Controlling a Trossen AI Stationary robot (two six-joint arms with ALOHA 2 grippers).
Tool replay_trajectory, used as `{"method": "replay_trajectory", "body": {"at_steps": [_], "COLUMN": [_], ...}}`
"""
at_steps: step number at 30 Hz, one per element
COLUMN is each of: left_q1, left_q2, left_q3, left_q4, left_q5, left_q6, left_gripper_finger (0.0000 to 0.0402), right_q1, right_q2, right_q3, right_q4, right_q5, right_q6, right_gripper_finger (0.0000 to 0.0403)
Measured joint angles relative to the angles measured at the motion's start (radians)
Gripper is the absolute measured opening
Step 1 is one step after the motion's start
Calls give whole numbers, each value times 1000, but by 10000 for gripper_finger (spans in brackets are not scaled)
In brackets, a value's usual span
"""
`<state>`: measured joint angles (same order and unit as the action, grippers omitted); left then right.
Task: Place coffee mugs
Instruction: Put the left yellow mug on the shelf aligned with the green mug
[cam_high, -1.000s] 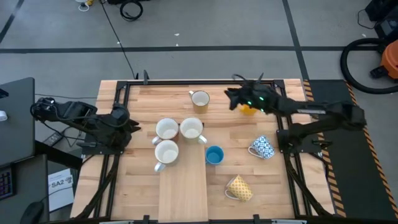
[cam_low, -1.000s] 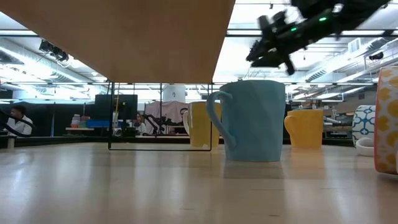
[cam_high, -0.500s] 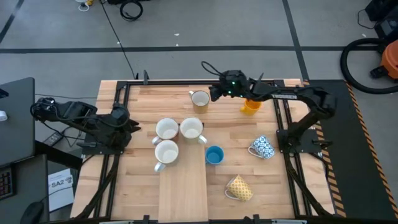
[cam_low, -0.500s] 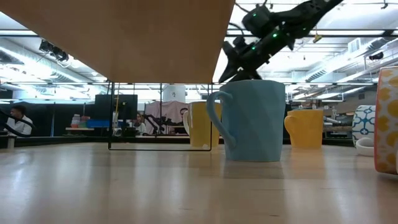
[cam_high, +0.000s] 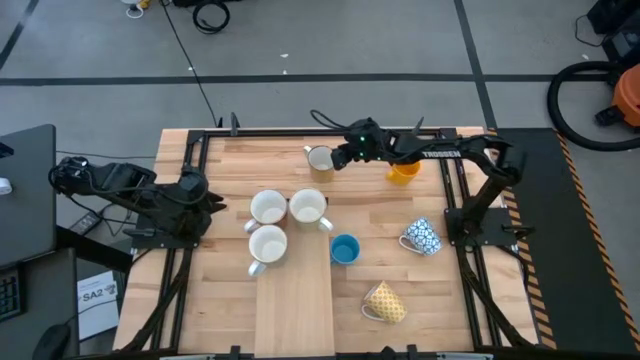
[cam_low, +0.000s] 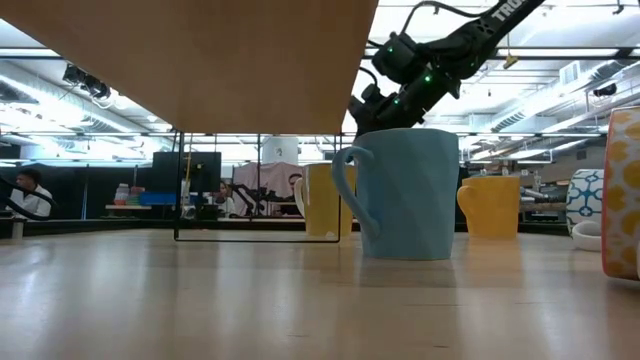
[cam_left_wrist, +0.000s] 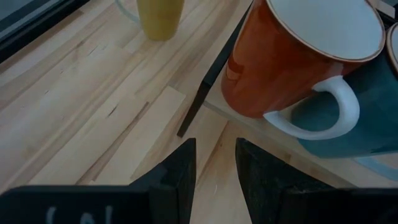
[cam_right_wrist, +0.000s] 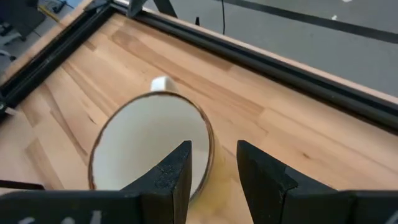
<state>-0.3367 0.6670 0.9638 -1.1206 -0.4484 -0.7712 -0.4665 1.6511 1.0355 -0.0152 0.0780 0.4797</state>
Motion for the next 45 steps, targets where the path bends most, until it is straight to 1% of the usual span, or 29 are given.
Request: {"method": "replay_trajectory", "body": {"at_steps": [7,15,23,29,39,41,45], "left_q1": [0,0,0,0,0,0,0], "left_q2": [0,0,0,0,0,0,0], "left_q3": [0,0,0,0,0,0,0], "left_q4": [0,0,0,0,0,0,0], "left_q5": [0,0,0,0,0,0,0], "left_q6": [0,0,0,0,0,0,0], "left_gripper_finger": [119,119,119,119,119,119,119], "right_q1": [9,18,21,21,18,17,8], "right_q2": [9,49,46,45,45,45,45], "right_q3": [0,2,1,1,0,0,0], "right_q4": [2,2,-2,-12,-22,-21,-20], "right_q5": [-1,-1,3,3,11,10,10], "right_q6": [0,3,0,-1,-12,-15,-19], "right_gripper_finger": [133,133,130,104,31,24,28]}}
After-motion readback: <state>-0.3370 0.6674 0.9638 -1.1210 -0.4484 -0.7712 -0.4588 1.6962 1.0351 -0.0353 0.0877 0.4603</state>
